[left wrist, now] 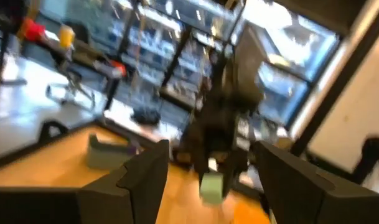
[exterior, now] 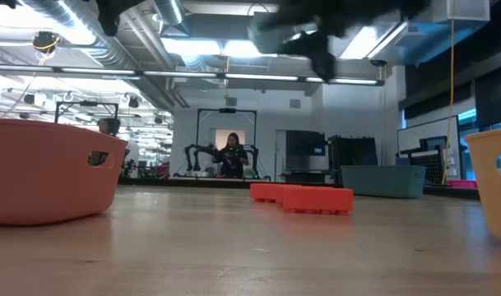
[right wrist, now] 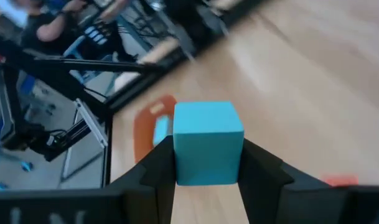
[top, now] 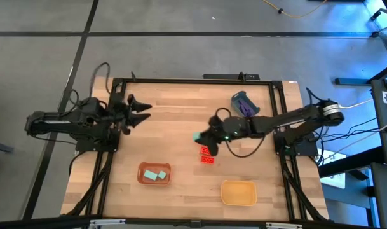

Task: Sort & place blocks by color
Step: Put the light blue block into the brown bin, then put the top orange game piece into the yellow bin

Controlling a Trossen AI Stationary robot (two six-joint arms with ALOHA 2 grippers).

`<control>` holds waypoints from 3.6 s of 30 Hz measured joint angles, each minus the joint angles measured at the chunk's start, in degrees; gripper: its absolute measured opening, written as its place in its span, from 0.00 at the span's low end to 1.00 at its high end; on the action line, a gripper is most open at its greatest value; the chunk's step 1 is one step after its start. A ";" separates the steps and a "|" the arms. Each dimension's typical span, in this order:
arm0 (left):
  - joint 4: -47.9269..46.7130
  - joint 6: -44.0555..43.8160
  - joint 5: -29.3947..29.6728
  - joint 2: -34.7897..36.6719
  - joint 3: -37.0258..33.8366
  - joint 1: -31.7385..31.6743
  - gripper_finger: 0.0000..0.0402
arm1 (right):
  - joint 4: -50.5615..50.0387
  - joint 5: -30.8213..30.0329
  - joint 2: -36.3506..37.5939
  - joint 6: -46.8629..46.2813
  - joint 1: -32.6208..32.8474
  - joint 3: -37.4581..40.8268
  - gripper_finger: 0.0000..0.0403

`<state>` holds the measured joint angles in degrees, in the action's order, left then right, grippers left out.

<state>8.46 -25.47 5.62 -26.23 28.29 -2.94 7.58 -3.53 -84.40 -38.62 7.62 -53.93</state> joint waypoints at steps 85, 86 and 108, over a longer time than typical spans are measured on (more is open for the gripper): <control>-0.29 7.00 2.63 -2.63 -0.02 0.01 0.58 | 5.46 -1.98 13.11 6.27 -0.66 11.74 0.52; -0.30 8.13 2.63 -2.63 -0.02 0.01 0.58 | 7.99 -4.10 13.92 8.18 -0.66 12.21 0.52; -0.28 11.43 -2.36 -2.63 -0.02 0.00 0.03 | 18.26 -8.88 15.06 24.10 -0.66 12.61 0.52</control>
<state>8.18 -14.04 3.27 -28.86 28.27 -2.94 25.84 -12.41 -69.34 -14.52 6.96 -41.32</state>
